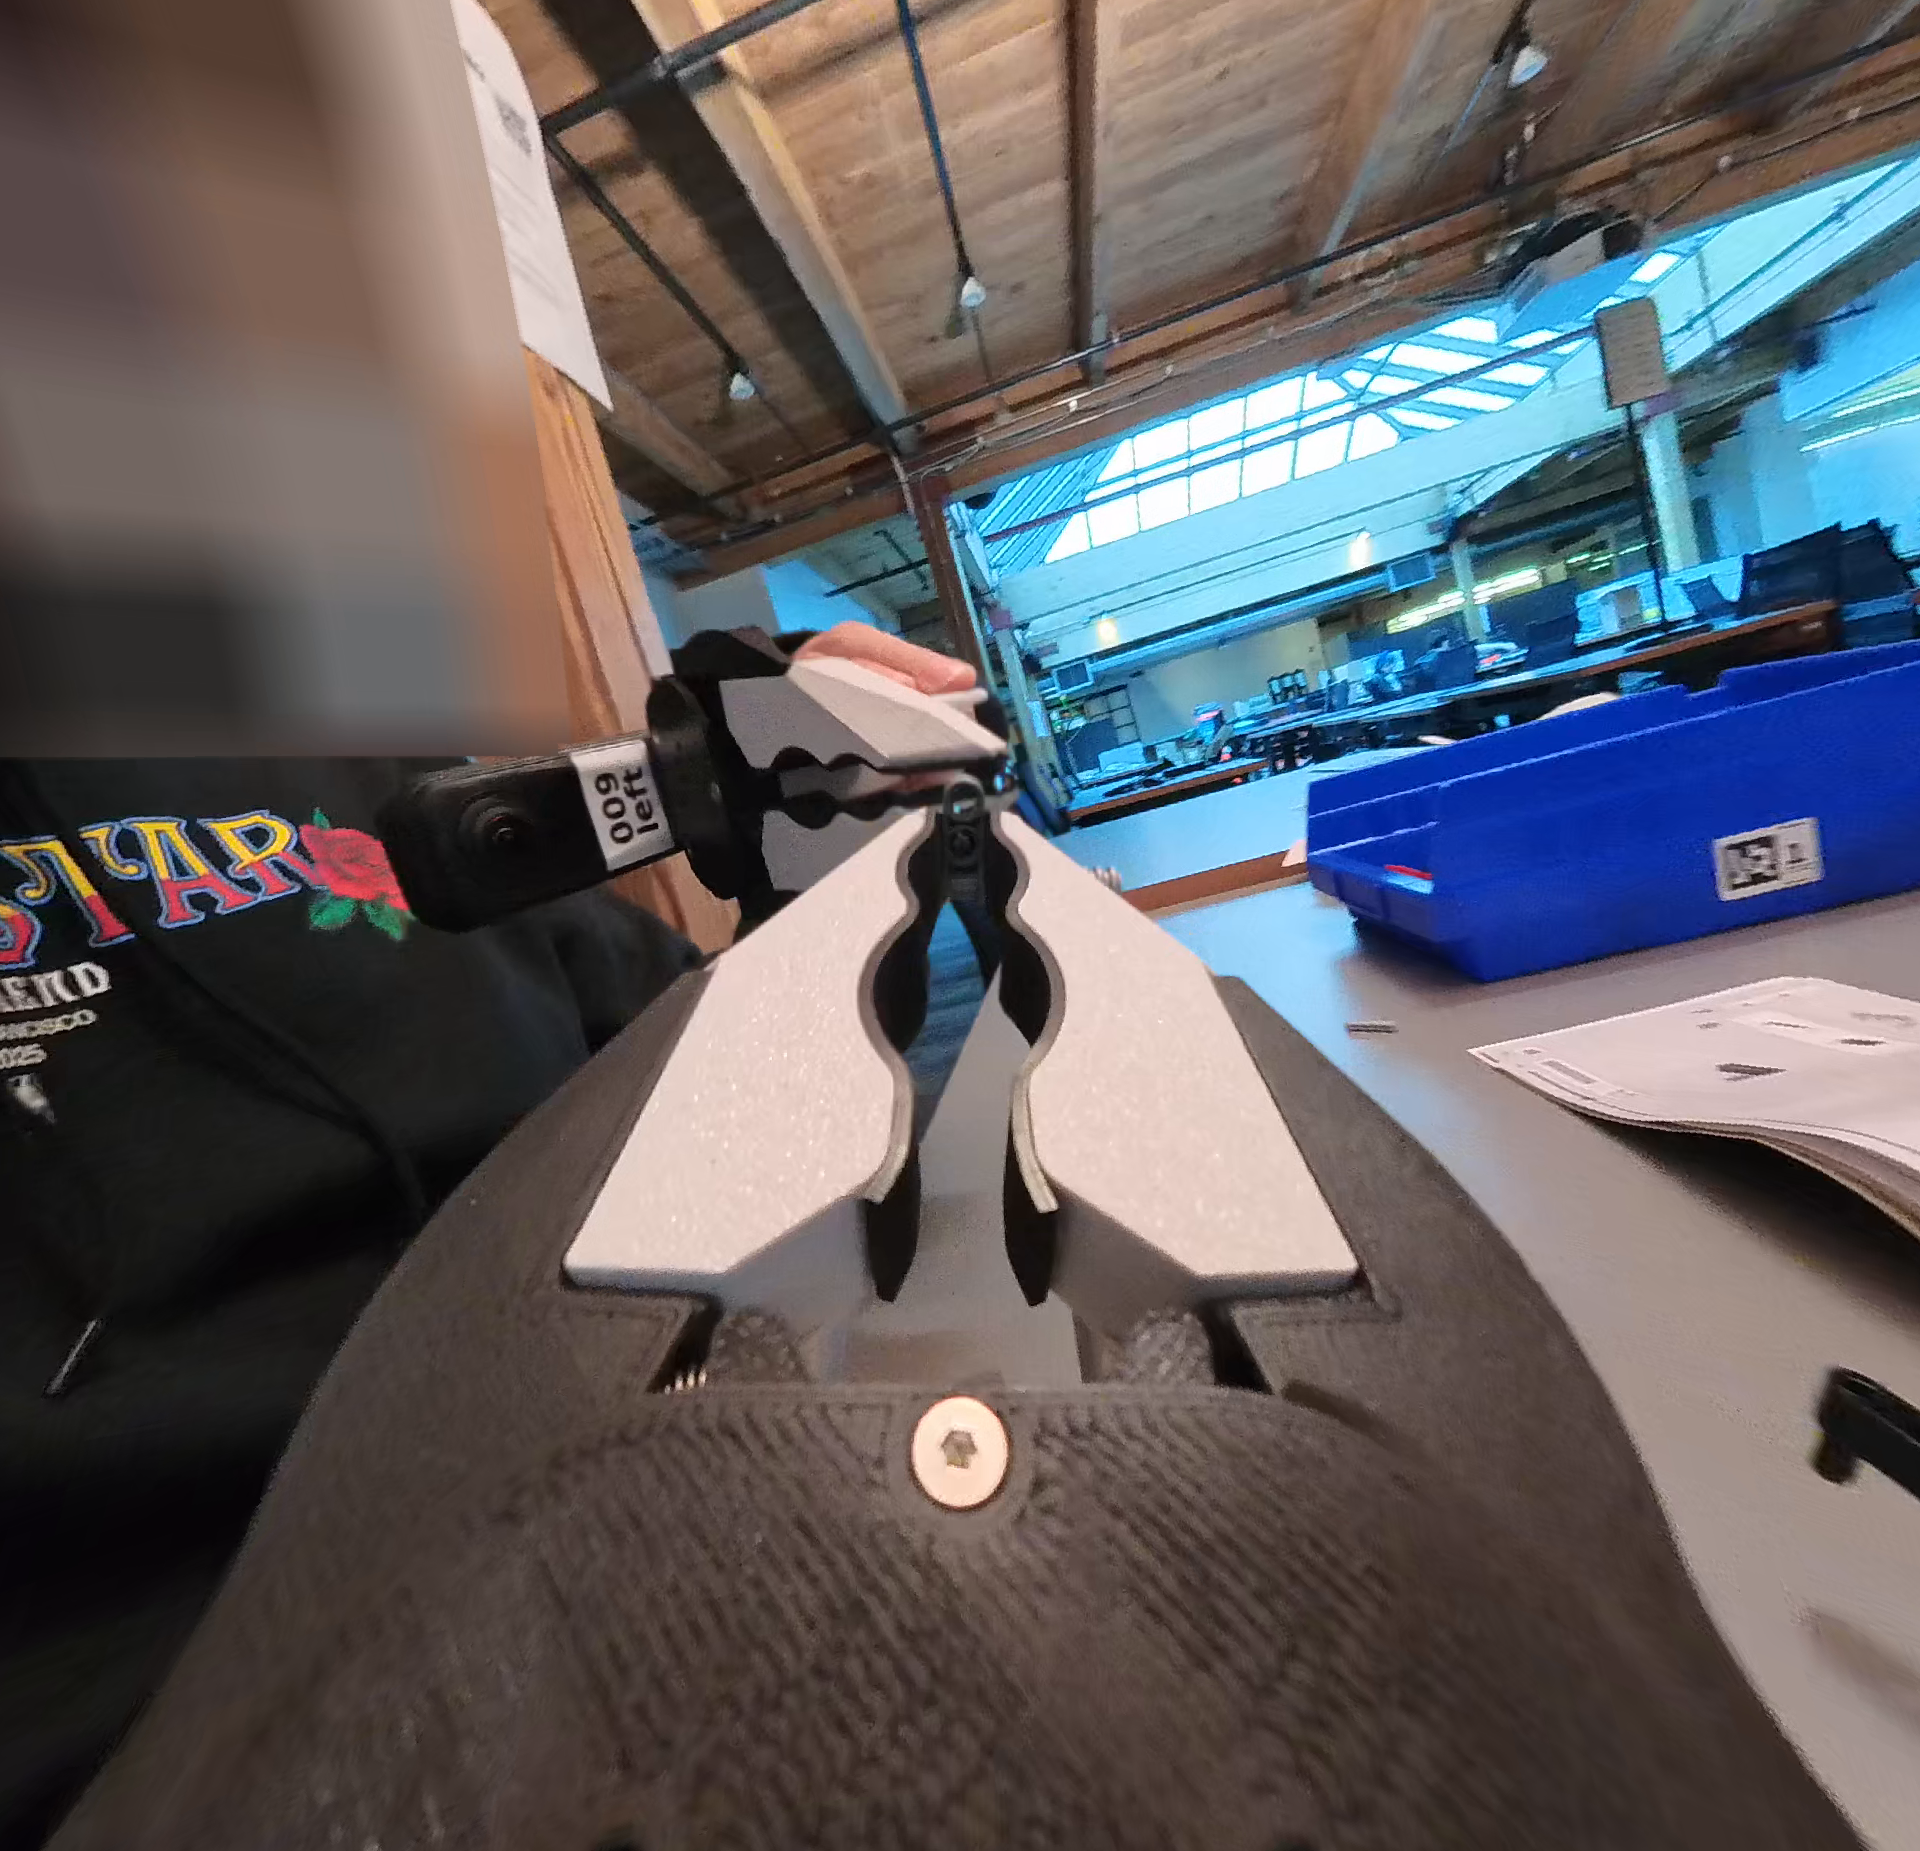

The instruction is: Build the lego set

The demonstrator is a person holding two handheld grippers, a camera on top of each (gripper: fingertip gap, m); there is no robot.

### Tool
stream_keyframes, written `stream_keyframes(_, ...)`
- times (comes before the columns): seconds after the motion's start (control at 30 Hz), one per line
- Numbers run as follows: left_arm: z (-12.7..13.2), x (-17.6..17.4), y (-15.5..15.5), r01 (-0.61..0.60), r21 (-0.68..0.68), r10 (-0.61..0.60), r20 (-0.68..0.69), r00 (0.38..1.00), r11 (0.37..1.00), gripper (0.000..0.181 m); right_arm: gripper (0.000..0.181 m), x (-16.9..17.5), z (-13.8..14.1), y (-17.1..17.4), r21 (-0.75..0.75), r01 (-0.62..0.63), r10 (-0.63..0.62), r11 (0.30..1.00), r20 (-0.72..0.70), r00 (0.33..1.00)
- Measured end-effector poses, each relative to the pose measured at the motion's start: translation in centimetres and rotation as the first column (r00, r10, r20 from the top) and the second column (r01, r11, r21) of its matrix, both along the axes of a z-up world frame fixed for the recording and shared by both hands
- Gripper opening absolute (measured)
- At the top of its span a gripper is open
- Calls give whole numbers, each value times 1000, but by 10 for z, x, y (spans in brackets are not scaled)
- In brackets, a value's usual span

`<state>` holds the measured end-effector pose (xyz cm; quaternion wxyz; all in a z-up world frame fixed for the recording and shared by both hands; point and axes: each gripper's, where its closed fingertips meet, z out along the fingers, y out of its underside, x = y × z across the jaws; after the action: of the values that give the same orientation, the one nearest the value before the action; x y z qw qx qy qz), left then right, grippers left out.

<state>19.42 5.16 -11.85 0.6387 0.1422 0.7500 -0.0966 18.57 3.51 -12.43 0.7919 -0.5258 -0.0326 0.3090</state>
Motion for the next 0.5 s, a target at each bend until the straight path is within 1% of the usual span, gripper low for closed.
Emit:
stream_keyframes(0.1, 4, -6, 1, 3, 8, -3, 7, 1000, 1000, 1, 4, -6, 3, 2, 21, -33, 33, 999, -13, 999)
stream_keyframes(0.23, 8, -9, 1, 8, 7, -8, 11, 1000, 1000, 1, 4, -6, 1, 4, 6, -40, 40, 999, -17, 999)
stream_keyframes(0.5, -1, -6, 0, 12, 42, -11, -19, 1000, 999, 1, 4, -6, -4, 10, -28, -26, 26, 999, -5, 1000)
